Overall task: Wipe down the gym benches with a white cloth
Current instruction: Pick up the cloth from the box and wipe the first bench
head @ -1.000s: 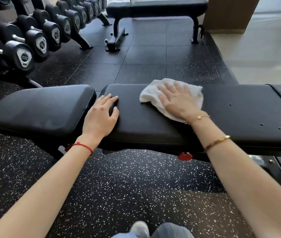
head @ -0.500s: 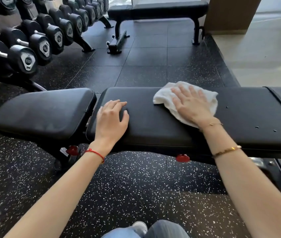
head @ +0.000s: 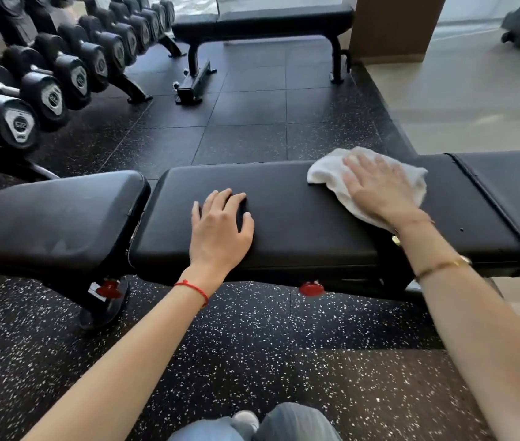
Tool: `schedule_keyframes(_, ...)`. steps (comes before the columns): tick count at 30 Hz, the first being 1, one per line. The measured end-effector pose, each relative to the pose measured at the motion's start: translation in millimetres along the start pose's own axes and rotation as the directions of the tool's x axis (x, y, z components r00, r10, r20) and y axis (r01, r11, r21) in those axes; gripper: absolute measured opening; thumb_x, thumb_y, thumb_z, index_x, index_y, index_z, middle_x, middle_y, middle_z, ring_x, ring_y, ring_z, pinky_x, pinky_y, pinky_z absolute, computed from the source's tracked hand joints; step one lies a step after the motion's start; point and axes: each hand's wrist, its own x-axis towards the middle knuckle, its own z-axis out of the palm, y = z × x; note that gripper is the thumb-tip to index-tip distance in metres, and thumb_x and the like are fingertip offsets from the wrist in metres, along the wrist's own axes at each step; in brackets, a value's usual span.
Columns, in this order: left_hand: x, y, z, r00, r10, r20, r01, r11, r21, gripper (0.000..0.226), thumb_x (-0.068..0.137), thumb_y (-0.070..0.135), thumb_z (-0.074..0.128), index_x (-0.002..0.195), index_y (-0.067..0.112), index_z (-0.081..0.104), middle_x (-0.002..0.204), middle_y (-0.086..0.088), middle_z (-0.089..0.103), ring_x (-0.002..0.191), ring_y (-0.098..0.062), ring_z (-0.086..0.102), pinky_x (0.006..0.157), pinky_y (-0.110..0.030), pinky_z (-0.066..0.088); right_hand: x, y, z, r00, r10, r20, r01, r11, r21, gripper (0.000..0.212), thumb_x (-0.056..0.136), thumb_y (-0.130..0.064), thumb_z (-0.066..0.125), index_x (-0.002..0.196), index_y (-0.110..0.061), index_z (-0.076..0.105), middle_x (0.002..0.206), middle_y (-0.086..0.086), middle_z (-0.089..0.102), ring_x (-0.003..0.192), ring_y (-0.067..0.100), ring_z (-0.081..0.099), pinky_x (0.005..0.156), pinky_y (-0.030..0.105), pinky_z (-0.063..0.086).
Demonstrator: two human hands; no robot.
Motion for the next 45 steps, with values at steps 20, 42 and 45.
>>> schedule_keyframes(20,0.8,6.5,4.0,0.998,0.051,-0.022,-0.05,0.997,0.051,0.04,0.096,0.026,0.049,0.134,0.019,0.056,0.144,-0.004,0.052,0.138,-0.023,0.041,0.118,-0.048,0.026,-10.1,0.6,-6.4,0.998,-0.002,-0.056,-0.001,0.999,-0.048,0.048,0.105,-0.043,0.025,0.148,-0.026,0.036,0.16,0.003,0.029,0.144,0.026,0.027,0.118,0.045,0.019)
schedule_keyframes(42,-0.5,-2.6,-6.6,0.999,0.024,-0.028,-0.026,0.995,-0.099,0.035,0.094,0.026,0.054,0.127,0.016,0.062,0.136,-0.002,0.059,0.134,-0.019,0.046,0.116,-0.045,0.03,-68.4,-41.1,10.4,0.87,-0.491,0.045,0.489,0.871,0.049,0.06,0.099,-0.064,0.021,0.154,-0.041,0.024,0.165,-0.01,0.016,0.153,0.018,0.006,0.123,0.041,-0.003)
schedule_keyframes(45,-7.7,-26.6,-19.8,0.995,0.029,-0.1,-0.034,0.999,-0.041,0.029,0.092,0.025,0.056,0.118,0.018,0.066,0.127,0.0,0.064,0.129,-0.02,0.051,0.114,-0.047,0.032,-105.1,-34.0,16.1,0.776,-0.63,-0.032,0.624,0.774,-0.107,0.064,0.097,-0.068,0.023,0.154,-0.039,0.026,0.163,-0.007,0.022,0.152,0.023,0.015,0.122,0.043,0.003)
